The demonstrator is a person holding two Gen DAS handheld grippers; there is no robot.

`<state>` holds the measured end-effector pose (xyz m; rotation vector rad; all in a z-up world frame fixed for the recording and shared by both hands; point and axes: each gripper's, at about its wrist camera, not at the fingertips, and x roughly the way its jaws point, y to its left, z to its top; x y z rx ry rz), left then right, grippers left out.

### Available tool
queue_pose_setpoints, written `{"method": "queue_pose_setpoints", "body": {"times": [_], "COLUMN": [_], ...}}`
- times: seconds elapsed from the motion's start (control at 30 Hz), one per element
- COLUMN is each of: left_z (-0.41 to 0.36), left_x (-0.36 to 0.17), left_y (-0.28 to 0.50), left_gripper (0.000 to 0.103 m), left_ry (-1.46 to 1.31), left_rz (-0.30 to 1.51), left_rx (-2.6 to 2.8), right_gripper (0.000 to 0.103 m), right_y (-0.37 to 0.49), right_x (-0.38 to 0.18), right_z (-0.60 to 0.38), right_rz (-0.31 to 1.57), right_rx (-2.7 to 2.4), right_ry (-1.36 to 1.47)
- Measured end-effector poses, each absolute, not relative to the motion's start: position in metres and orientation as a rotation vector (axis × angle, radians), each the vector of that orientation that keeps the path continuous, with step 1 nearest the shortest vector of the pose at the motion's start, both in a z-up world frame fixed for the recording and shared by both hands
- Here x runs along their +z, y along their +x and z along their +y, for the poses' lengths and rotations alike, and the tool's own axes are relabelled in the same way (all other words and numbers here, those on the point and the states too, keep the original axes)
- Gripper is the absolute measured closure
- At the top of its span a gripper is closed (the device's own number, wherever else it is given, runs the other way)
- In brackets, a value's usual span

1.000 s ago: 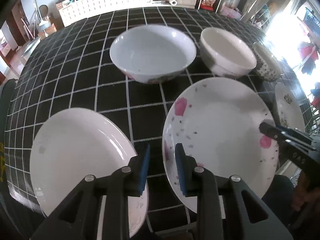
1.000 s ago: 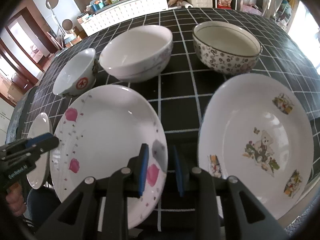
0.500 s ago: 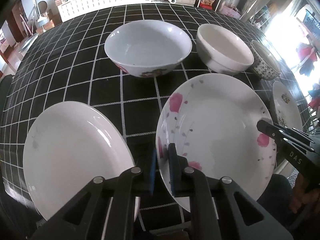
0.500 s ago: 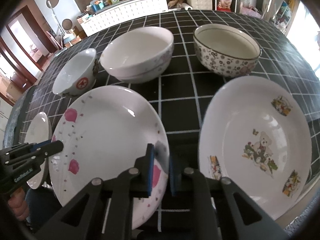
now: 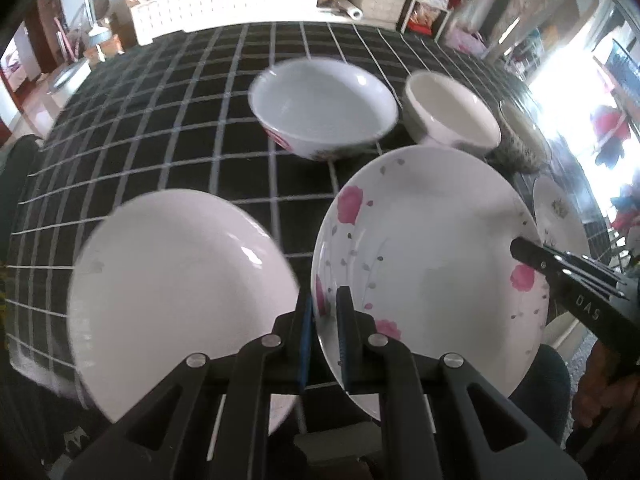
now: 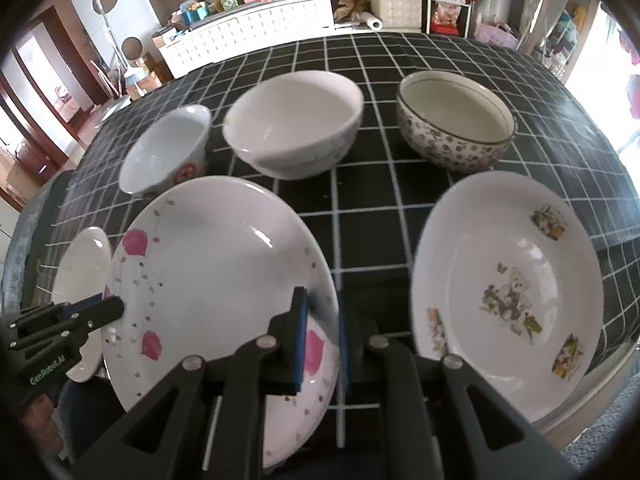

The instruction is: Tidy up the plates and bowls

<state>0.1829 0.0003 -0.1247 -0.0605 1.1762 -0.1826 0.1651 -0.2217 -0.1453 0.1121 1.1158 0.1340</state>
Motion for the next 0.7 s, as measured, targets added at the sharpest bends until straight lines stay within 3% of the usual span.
{"method": "queue_pose_setpoints", "body": {"times": [0.27,0.7], "left_z": [0.044,0.124], "left_x": [-0.098,-0.106], "left_y": [0.167,0.144], "left_gripper": [0.093,0.093], "left_ry": [-0.078,-0.162], "left_rz": [1.125,1.140], "left_rx": [-0.091,0.074], "right_gripper": [0.085,0.085], "right_y": [0.172,0.179], "right_x": [-0.124,-0.134], "right_z": [-0.179,-0.088], "right_rz": [1.084,1.121], "right_rx": [0.211,0.338], "right_ry": [0.091,-0.020]}}
